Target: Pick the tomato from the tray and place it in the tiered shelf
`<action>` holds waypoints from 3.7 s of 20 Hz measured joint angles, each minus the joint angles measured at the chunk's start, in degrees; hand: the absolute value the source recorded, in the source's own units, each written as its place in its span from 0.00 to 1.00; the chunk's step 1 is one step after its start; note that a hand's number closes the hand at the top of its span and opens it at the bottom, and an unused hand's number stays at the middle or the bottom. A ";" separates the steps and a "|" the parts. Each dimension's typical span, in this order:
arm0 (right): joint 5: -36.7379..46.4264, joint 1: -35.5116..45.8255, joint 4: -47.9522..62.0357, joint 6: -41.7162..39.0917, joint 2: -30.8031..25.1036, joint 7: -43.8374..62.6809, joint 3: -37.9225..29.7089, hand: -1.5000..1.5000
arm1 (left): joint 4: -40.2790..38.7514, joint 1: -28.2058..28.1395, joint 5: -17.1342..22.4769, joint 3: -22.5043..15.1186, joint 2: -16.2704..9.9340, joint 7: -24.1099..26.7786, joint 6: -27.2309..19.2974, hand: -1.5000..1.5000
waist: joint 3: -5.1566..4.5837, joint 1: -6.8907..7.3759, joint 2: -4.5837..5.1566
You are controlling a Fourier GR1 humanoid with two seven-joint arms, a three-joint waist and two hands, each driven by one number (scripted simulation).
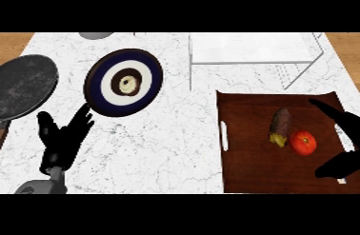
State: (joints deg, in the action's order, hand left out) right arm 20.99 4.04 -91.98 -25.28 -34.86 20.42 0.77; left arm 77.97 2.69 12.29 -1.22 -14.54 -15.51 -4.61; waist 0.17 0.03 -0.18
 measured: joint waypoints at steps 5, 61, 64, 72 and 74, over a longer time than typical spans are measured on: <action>5.32 0.74 2.00 1.09 3.32 -0.24 0.78 0.00 | 0.89 -0.91 -0.30 1.13 0.18 -0.57 1.62 0.50 | -0.06 0.05 0.06; 25.68 25.90 -18.11 11.08 34.43 27.00 20.36 1.00 | -0.32 0.02 -4.10 6.69 3.15 -0.96 5.62 0.50 | -0.11 -0.06 -0.32; 24.99 31.95 -21.42 6.66 34.60 32.21 16.36 1.00 | 0.28 -0.21 -4.61 6.27 3.40 -1.44 5.34 0.50 | -0.13 -0.05 -0.22; 20.79 49.82 -16.14 2.50 31.74 34.43 1.12 1.00 | -0.70 0.03 -5.37 6.35 3.85 0.34 5.45 0.50 | 0.01 0.16 -0.12; 20.20 53.03 -13.05 2.31 30.23 34.01 -1.89 1.00 | -0.04 -0.24 -5.69 5.99 4.25 0.42 5.21 0.50 | -0.01 0.25 -0.07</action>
State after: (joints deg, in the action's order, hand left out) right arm 41.19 57.07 -105.03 -22.97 -4.64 54.44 -1.12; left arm 77.92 2.45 6.59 4.77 -10.29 -15.08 0.60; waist 0.16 0.28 -0.25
